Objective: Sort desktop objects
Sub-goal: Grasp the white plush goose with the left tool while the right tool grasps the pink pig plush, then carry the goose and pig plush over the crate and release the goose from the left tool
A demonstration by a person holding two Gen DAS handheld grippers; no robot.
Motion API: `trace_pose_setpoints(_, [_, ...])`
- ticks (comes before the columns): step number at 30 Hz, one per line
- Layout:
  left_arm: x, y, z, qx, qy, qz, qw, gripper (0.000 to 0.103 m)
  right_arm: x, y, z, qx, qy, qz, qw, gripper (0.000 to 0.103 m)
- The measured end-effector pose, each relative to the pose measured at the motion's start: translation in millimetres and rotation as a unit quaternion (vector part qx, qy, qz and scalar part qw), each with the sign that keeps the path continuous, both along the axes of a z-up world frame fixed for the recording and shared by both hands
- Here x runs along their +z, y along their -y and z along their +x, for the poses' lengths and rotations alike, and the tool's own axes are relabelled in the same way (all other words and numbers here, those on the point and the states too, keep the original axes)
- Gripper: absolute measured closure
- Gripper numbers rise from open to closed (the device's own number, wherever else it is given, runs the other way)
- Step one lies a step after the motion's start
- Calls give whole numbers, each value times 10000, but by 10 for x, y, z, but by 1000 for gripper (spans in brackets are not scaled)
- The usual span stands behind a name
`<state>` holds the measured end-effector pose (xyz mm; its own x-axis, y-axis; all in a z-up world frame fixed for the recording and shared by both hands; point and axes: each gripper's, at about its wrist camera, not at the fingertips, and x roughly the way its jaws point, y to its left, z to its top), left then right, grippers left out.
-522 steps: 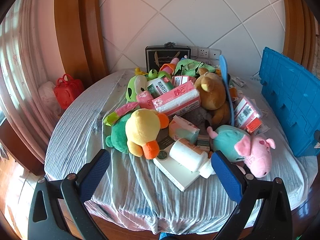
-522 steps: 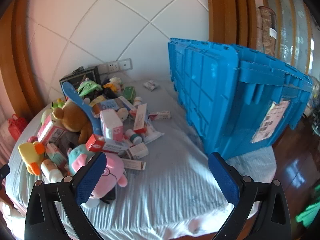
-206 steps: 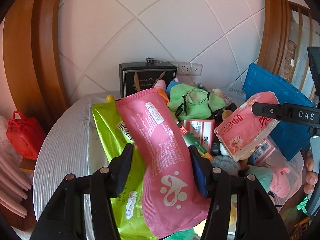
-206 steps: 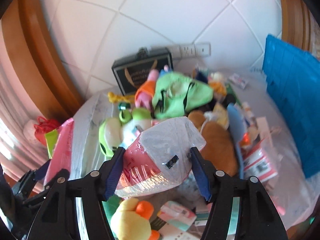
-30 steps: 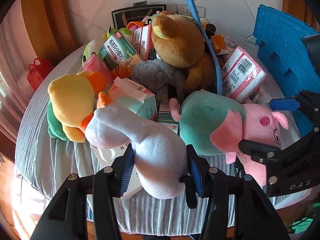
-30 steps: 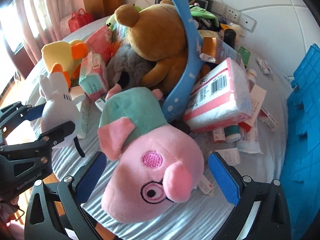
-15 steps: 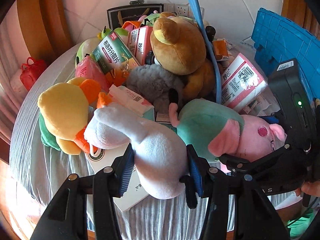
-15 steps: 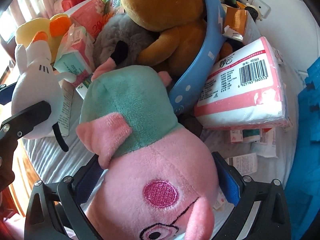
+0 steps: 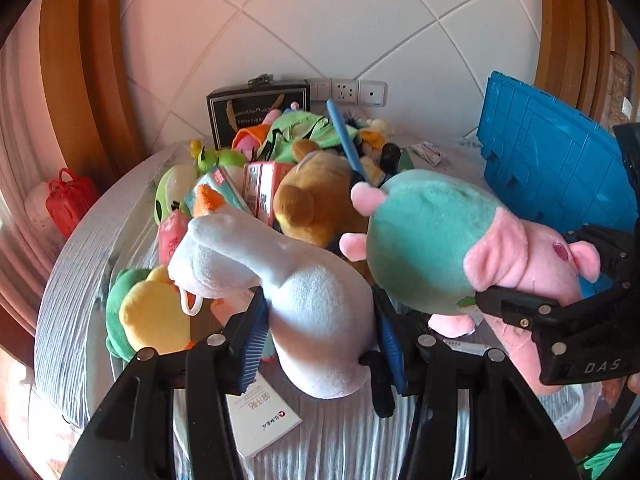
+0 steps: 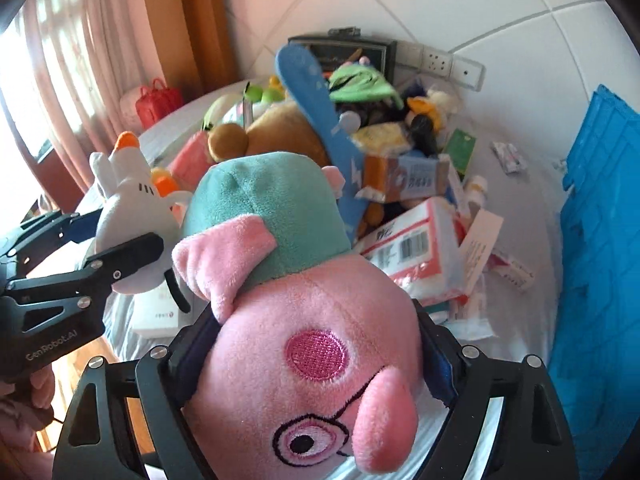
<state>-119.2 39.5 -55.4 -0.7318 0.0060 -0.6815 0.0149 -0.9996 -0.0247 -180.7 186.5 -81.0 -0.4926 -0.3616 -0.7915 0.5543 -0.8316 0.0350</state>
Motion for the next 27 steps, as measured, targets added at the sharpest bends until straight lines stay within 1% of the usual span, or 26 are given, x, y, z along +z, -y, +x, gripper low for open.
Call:
trace_pose_setpoints(5, [368,-249,-146,-277,-400,30,9988,54,587,-241,-31,-368,-717,-247,9964,16])
trace_pose_setpoints(8, [584,-469,-238,-448,-648,1,9969,54,941,-439,-63,-649,-1182,-389,9901,16])
trace_pose_setpoints(13, [940,-901,-405,-842,-974,91,9916,54,1403,-856,-31,-1118,-1779,-509,9763,16])
trace_pose_setpoints(19, [1372,-1589,-595,-1498,-1362,158,9792,54,1824,-1514,26,-1888,-2374,-374,9522,16])
trace_pose_setpoints(23, [1667,-2091,-787,-2016,-1369,449,9688,54,2036,-2054,-10,-2459,-2555,-200,9348,16])
trace_pose_setpoints(27, [1891,-2715,-1000,-2478,-1295,535,9586,54,2192,-2620,-149,-2937,-2567,80,9207,16])
